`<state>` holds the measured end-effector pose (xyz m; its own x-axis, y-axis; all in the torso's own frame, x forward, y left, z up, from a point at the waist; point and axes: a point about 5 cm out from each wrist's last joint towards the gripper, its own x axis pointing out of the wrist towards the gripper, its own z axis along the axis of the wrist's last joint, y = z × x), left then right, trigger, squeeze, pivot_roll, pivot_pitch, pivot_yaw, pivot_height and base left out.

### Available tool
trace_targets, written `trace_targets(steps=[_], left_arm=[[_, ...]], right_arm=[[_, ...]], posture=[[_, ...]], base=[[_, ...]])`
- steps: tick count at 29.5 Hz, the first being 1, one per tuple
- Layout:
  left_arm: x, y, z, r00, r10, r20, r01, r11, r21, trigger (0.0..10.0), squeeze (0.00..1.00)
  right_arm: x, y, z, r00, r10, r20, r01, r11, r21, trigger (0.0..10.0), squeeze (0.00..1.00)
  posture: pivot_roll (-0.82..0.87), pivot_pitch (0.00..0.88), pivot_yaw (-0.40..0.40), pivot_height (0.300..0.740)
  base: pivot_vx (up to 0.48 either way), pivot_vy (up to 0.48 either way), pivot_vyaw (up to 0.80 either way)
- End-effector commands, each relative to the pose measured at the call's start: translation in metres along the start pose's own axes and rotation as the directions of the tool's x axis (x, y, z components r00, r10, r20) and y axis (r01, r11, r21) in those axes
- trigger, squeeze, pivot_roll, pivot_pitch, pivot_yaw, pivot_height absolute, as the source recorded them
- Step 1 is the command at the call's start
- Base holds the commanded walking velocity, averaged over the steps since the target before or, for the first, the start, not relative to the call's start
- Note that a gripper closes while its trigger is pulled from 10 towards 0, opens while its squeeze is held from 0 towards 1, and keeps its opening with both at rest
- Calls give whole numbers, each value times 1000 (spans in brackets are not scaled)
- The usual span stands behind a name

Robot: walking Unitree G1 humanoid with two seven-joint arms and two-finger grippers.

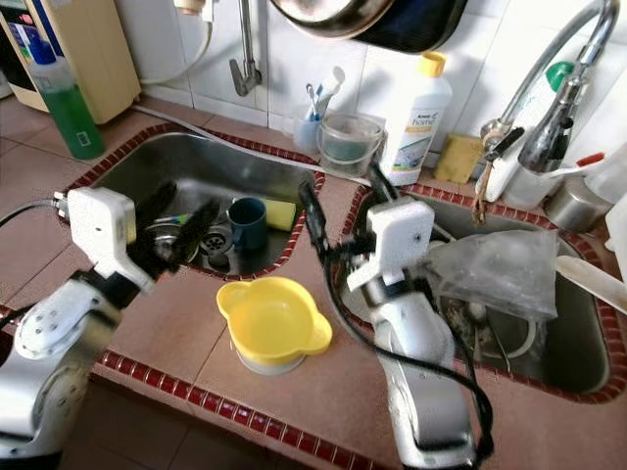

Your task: Kitchen organization

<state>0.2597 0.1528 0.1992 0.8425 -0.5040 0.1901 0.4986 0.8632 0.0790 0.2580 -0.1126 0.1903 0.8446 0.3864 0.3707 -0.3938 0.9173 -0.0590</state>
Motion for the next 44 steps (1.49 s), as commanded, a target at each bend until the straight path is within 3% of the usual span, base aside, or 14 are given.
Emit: trace_targets(steps=[1, 7, 11, 15, 21, 25, 27, 35, 44], left_arm=[[-3, -8, 2, 999, -50, -1, 50, 999, -8, 10000, 0], [-9, -16, 0, 997, -78, -20, 78, 997, -12, 10000, 0], [-15, -30, 3, 986, -166, -27, 166, 986, -10, 10000, 0], [-25, -44, 7, 950, -308, -43, 308, 951, -22, 10000, 0], [-31, -45, 9, 917, -388, -89, 388, 921, -13, 10000, 0], [-30, -44, 11, 921, -380, -90, 381, 925, -6, 10000, 0], [-29, -47, 15, 919, -387, -77, 388, 922, -7, 10000, 0], [-27, -53, 20, 914, -402, -56, 402, 915, -12, 10000, 0], [-30, -69, 23, 893, -447, -51, 447, 894, -13, 10000, 0]], right_arm=[[-3, 1, 4, 1000, 13, 2, -13, 1000, 3, 10000, 0], [-12, 1, 4, 999, 10, -35, -9, 999, 34, 10000, 0], [-21, 0, 6, 997, 40, -67, -36, 998, 55, 10000, 0], [-32, -2, 9, 987, 109, -121, -96, 989, 114, 10000, 0], [-35, -9, 19, 975, 156, -159, -126, 974, 187, 10000, 0], [-36, -10, 18, 961, 187, -203, -140, 964, 226, 10000, 0], [-34, -12, 21, 943, 216, -253, -158, 960, 232, 10000, 0], [-35, -9, 28, 883, 368, -290, -279, 910, 306, 10000, 0], [-44, -6, 26, 772, 508, -383, -354, 843, 405, 10000, 0]], posture=[[-56, 143, -49, 740], [-63, 156, -43, 740], [-71, 164, -39, 740], [-78, 175, -42, 740], [-80, 187, -44, 740], [-80, 193, -44, 740], [-85, 202, -46, 740], [-93, 212, -59, 740], [-90, 227, -86, 740]], base=[[0, 0, 0], [0, 0, 0], [0, 0, 0], [0, 0, 0], [0, 0, 0], [0, 0, 0], [0, 0, 0], [0, 0, 0], [0, 0, 0]])
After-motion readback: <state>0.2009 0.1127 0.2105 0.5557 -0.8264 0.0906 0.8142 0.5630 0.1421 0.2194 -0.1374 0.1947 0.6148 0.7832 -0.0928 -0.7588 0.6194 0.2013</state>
